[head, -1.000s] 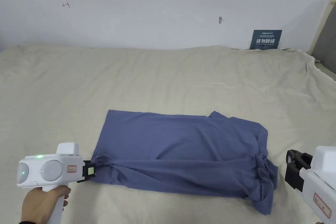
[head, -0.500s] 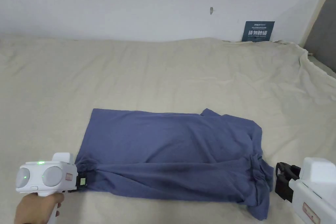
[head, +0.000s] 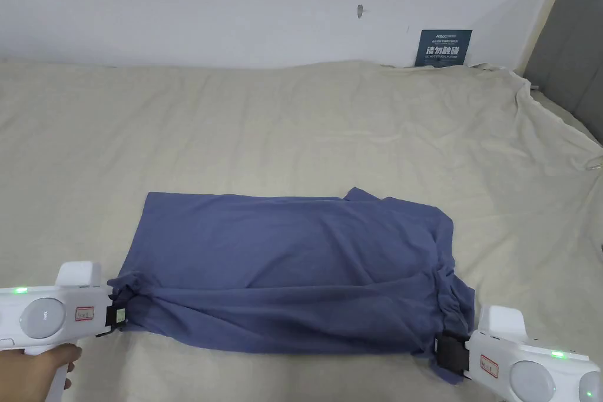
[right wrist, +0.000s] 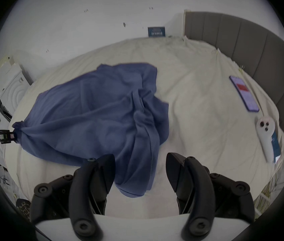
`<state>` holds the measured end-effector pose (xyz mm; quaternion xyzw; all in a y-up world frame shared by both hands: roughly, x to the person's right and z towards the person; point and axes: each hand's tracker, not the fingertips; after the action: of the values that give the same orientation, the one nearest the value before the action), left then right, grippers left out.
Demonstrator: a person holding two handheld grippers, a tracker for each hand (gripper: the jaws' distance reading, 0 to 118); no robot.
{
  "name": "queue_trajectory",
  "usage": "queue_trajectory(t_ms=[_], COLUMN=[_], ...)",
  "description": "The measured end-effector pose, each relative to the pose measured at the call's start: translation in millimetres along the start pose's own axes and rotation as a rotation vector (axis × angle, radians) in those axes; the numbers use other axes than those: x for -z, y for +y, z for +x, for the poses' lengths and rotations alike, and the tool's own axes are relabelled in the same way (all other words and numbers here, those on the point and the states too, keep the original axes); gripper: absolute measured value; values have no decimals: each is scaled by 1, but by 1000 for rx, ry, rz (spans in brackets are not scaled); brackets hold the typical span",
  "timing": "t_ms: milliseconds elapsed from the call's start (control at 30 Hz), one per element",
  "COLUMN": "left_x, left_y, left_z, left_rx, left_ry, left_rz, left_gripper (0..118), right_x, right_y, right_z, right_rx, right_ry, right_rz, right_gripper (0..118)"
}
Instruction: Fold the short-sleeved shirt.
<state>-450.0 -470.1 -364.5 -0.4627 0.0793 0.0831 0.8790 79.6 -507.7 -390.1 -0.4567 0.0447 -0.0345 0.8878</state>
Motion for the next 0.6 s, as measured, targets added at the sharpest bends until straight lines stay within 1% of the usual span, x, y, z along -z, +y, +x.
queue_trajectory(t_ms=[67, 100, 133, 167, 267, 400, 467, 600], left_x=[2, 1, 1, 1, -2, -14, -14, -40], left_y=[1, 1, 0, -1, -7, -15, -15, -39], left_z=[-2, -2, -2, -3, -7, -17, -34, -42], left_rx=[-4, -6, -6, -7, -26, -74, -82, -95], left_ry=[-2, 0, 1, 2, -2, -25, -20, -39], left_rz=[-1, 0, 0, -2, -9, -7, 1, 8], left_gripper=[2, 2, 2, 2, 2, 2, 2, 2], right_x=[7, 4, 3, 1, -9, -38, -52, -76], right_y=[-3, -5, -8, -10, -11, -8, -9, -17], right_z=[1, 1, 2, 3, 13, 20, 27, 44], right_rx=[29, 50, 80, 92, 94, 51, 39, 34], right_ry=[6, 29, 61, 62, 85, 97, 92, 106], right_rz=[-26, -31, -21, -9, 15, 66, 86, 106], right_gripper=[63, 55, 32, 5, 4, 4, 4, 4])
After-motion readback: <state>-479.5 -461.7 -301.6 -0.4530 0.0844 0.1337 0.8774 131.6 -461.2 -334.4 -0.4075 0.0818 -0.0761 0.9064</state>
